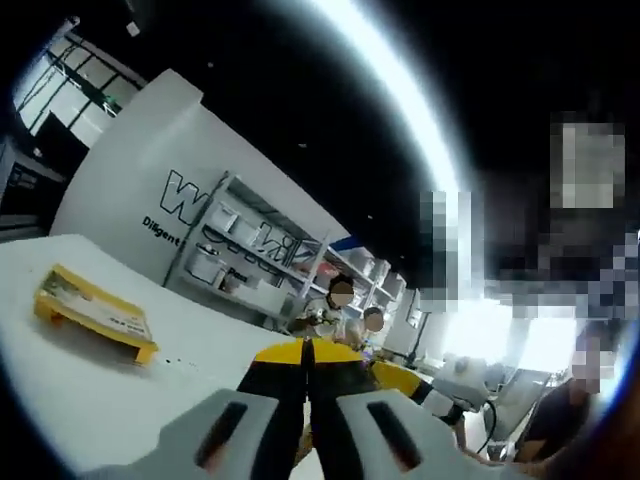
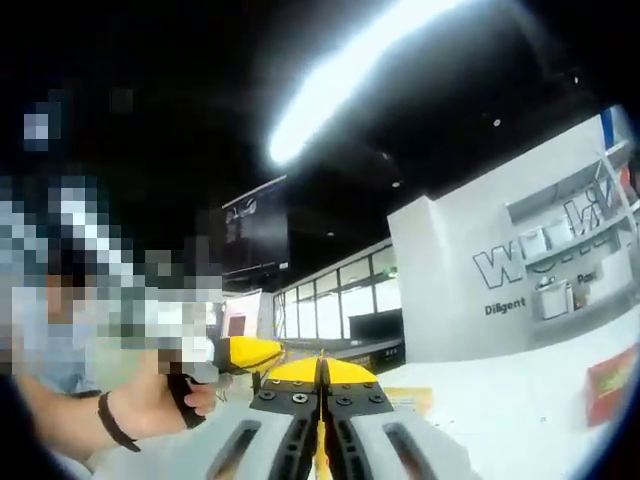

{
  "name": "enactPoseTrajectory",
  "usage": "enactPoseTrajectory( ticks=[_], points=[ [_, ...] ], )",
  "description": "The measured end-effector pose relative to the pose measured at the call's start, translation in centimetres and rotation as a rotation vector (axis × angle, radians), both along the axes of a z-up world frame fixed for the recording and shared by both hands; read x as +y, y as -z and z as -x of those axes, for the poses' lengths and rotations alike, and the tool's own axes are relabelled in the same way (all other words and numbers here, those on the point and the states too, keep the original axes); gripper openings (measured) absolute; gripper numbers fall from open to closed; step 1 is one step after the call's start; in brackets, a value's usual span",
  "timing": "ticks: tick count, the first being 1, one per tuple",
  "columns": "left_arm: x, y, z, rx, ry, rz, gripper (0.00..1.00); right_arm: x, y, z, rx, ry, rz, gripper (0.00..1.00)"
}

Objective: Tear open the coffee pouch, take out the coffee, and pour the coffee from the pouch into the cup

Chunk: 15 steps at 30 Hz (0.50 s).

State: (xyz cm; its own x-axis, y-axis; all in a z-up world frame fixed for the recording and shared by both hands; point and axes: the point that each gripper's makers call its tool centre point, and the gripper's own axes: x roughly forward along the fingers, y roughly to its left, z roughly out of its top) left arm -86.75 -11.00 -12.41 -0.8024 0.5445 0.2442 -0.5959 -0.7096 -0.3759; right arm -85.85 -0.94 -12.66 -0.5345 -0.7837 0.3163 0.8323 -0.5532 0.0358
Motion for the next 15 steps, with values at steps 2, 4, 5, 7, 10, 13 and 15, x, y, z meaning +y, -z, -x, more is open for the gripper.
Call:
enactPoseTrajectory(
  ticks=[2,4,5,7,10,13,15],
  points=[
    [-1.8,0.6,-0.9,-0.001,-0.047,0.05,0.01,0.0,0.0,0.0,-0.001,-0.004,-0.003,0.0],
    [-3.9,1.2,-1.0,-0.002,-0.092,0.102,0.01,-0.1,0.0,0.0,-0.003,-0.009,-0.003,0.0],
    [-5.0,1.5,-1.1,-0.006,-0.12,0.132,0.01,-0.2,0.1,0.0,-0.004,-0.011,-0.006,0.0],
    [-7.5,2.3,-1.2,-0.016,-0.174,0.19,0.01,-0.4,0.1,-0.1,-0.002,-0.016,-0.011,0.0],
    [-11.3,3.5,-1.9,-0.033,-0.255,0.271,0.01,-0.4,0.1,-0.2,-0.002,-0.023,-0.011,0.0],
    [-14.7,4.7,-2.9,-0.052,-0.33,0.342,0.01,-0.3,0.0,-0.2,-0.002,-0.025,-0.007,0.0],
    [-16.8,5.4,-3.3,-0.067,-0.386,0.394,0.02,-0.3,0.0,-0.3,-0.004,-0.027,-0.007,0.0]
  ],
)
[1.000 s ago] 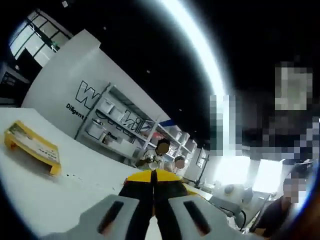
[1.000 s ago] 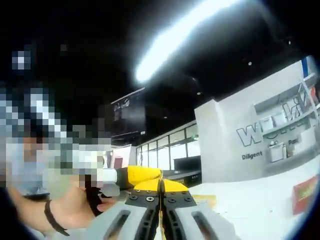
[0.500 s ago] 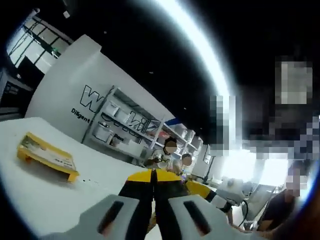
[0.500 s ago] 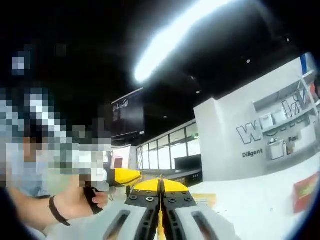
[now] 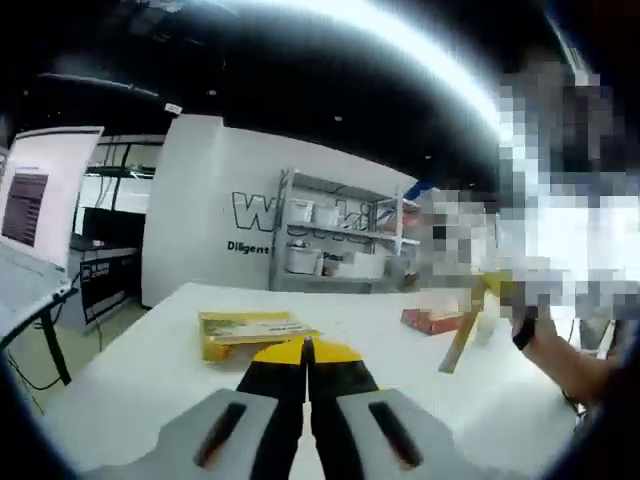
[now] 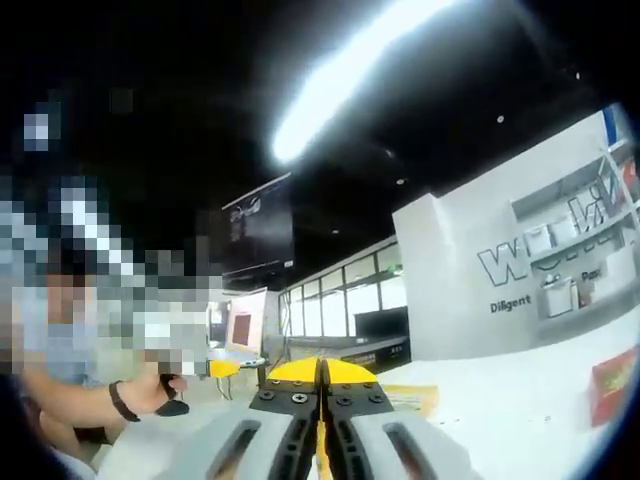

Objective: Tear open the coffee pouch, take out the coffee, and pour the coffee from the pouch into the cup

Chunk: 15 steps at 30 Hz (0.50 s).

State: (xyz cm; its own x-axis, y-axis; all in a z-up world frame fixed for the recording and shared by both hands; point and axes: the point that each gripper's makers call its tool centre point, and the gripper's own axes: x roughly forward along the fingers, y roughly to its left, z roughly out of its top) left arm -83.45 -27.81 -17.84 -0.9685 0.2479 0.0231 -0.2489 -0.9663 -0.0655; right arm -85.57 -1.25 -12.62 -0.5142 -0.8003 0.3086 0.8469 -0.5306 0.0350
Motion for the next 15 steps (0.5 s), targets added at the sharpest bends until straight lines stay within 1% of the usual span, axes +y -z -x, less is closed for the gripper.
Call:
enactPoseTrajectory(
  ticks=[3,4,6,8,9,10,11,13,14,15],
  points=[
    [-2.4,0.8,-0.9,-0.011,-0.075,0.078,0.02,-0.1,0.1,-0.2,0.0,-0.004,-0.003,0.0],
    [-3.5,1.2,-1.4,-0.019,-0.109,0.111,0.02,-0.2,0.1,-0.2,-0.001,-0.005,-0.005,0.0],
    [-4.9,1.7,-2.0,-0.039,-0.151,0.139,0.02,-0.2,0.1,-0.3,-0.002,-0.009,-0.005,0.0],
    [-6.8,2.3,-2.9,-0.061,-0.195,0.186,0.02,-0.3,0.1,-0.4,-0.004,-0.014,-0.004,0.0],
    [-7.8,2.6,-2.8,-0.069,-0.206,0.19,0.02,-0.3,0.1,-0.5,-0.005,-0.017,-0.003,0.0],
    [-8.4,3.0,-3.0,-0.08,-0.214,0.189,0.02,-0.4,0.1,-0.5,-0.005,-0.021,-0.005,0.0],
    [-8.7,3.6,-3.4,-0.096,-0.21,0.19,0.02,-0.5,0.2,-0.5,-0.005,-0.024,-0.008,0.0],
    [-9.7,4.6,-3.5,-0.12,-0.227,0.178,0.02,-0.6,0.3,-0.5,-0.008,-0.029,-0.012,0.0],
    [-10.2,5.2,-3.6,-0.144,-0.234,0.177,0.03,-0.7,0.4,-0.5,-0.009,-0.03,-0.014,0.0],
    [-10.5,5.5,-3.7,-0.147,-0.242,0.185,0.03,-0.8,0.4,-0.5,-0.009,-0.031,-0.017,0.0]
  ],
)
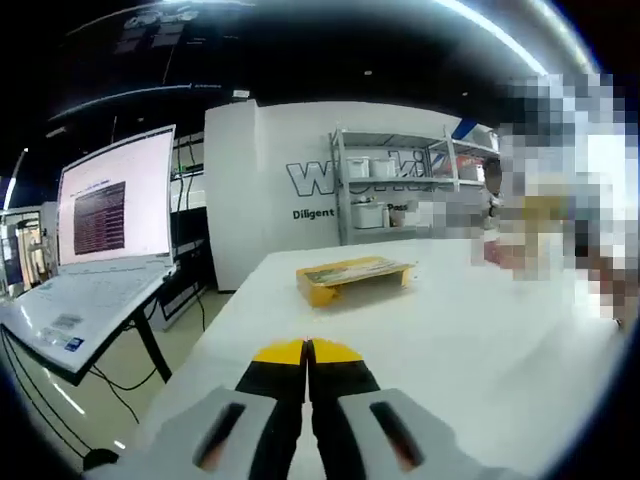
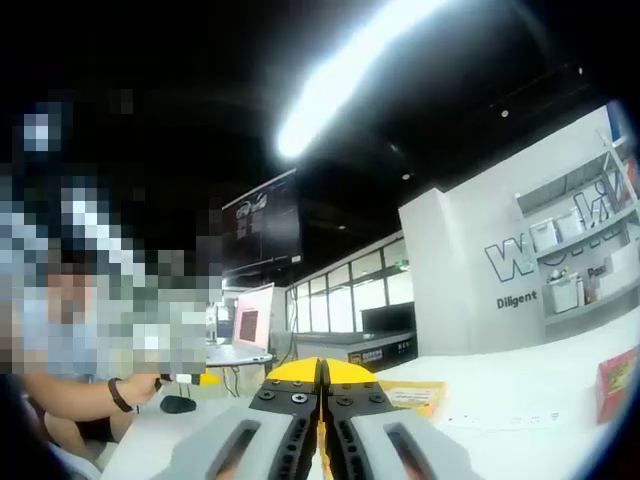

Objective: Tear open the coffee pouch, take out the coffee, and pour the coffee from the pouch into the cup

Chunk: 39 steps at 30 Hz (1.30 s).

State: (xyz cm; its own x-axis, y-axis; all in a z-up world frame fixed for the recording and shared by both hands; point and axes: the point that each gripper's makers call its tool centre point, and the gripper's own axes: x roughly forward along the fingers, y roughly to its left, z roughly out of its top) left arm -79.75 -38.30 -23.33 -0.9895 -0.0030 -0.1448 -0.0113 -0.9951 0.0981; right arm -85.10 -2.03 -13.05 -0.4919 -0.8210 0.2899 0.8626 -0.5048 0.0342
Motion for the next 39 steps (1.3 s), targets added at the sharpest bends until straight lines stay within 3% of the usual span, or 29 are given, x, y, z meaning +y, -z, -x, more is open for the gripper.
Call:
enactPoseTrajectory(
  ticks=[5,10,16,24,33,39],
  points=[
    [-1.1,0.0,-0.5,0.001,-0.03,0.111,0.04,-0.2,0.1,0.0,-0.005,-0.01,-0.004,0.0],
    [-0.9,0.0,-1.4,0.022,-0.032,0.118,0.14,-1.3,0.6,-0.2,-0.025,-0.039,-0.005,0.0],
    [-1.5,0.4,-1.3,0.009,-0.038,0.157,0.16,-4.8,0.9,-0.9,-0.06,-0.104,-0.028,0.0],
    [-3.3,0.7,-1.6,-0.015,-0.065,0.199,0.17,-14.7,-0.4,-2.3,-0.054,-0.213,-0.061,0.0],
    [-4.1,0.7,-1.7,-0.019,-0.058,0.177,0.17,-28.2,-2.7,-4.4,-0.032,-0.352,-0.03,0.0],
    [-4.6,0.7,-1.4,-0.034,-0.055,0.212,0.19,-34.1,-2.3,-5.8,-0.032,-0.407,-0.045,0.0]
  ],
)
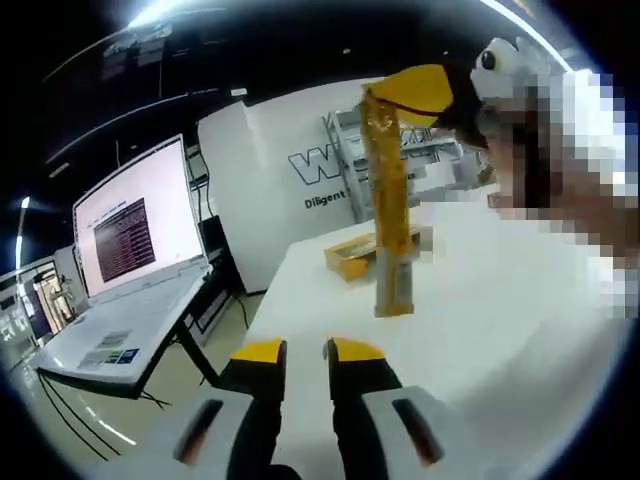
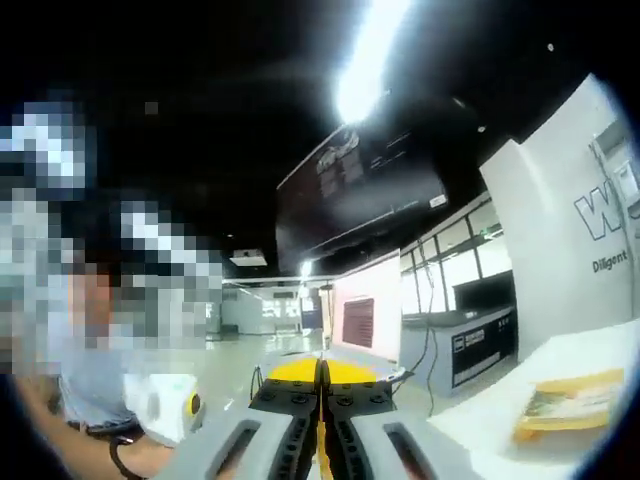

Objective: Tear open the coffee pouch, take out the coffee, and pour the coffee from the pouch into the cup

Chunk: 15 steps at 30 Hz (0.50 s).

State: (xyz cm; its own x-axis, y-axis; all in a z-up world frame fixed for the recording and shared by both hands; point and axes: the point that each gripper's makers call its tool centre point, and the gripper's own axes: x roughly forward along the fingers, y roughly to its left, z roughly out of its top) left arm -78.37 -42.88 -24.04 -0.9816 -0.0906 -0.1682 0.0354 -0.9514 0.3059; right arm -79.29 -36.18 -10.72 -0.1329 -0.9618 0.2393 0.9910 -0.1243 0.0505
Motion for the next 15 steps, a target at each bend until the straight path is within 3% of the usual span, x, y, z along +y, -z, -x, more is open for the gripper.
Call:
enactPoseTrajectory(
  ticks=[8,15],
  points=[
    [-1.5,0.6,-0.4,-0.041,-0.007,0.049,0.16,-2.7,-0.4,-0.2,-0.012,-0.033,0.011,0.0],
    [-1.6,0.9,-0.1,-0.041,-0.01,0.064,0.18,-2.6,-0.4,-1.3,-0.024,-0.051,0.023,0.0]
  ],
)
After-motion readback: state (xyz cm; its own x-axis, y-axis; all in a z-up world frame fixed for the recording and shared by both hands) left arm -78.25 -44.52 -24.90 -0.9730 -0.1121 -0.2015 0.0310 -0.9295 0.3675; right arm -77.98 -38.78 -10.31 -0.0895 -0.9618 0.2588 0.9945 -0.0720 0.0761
